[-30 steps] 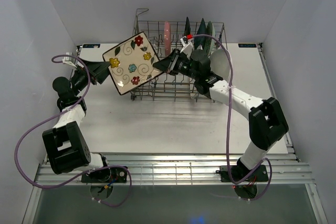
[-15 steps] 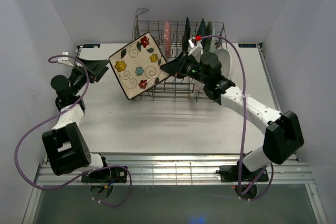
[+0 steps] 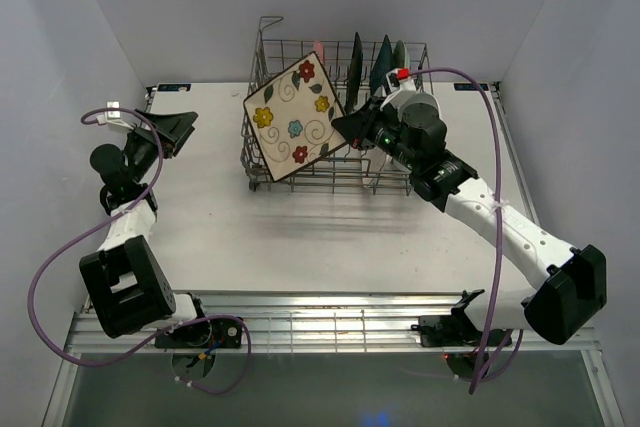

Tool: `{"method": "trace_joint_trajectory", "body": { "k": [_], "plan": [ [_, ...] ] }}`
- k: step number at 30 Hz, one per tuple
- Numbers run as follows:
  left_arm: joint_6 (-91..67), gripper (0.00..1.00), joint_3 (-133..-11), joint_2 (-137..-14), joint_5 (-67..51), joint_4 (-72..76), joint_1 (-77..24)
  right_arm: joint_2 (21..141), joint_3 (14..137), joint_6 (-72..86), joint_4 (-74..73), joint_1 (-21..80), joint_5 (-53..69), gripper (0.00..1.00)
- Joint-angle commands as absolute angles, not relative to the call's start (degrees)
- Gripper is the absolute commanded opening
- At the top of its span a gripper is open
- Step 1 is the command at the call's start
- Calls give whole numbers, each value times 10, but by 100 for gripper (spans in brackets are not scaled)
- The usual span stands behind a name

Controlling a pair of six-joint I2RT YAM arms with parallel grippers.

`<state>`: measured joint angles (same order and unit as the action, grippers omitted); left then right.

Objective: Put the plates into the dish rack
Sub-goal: Insert the plate into the dish rack.

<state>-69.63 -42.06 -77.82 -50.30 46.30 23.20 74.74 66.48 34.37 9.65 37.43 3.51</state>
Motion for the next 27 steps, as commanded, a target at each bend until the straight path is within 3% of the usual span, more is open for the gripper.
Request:
{"method": "trace_joint_trajectory", "body": {
  "k": [1, 9, 27],
  "plan": [
    [-681, 98, -435, -757, -493, 457, 234, 697, 703, 320, 197, 374, -60, 8],
    [-678, 98, -436, -758, -492, 457, 234, 653, 696, 266, 173, 373, -181, 8],
    [-677, 98, -437, -762, -495, 457, 234, 657, 695, 191, 207, 374, -300, 8]
  ]
}}
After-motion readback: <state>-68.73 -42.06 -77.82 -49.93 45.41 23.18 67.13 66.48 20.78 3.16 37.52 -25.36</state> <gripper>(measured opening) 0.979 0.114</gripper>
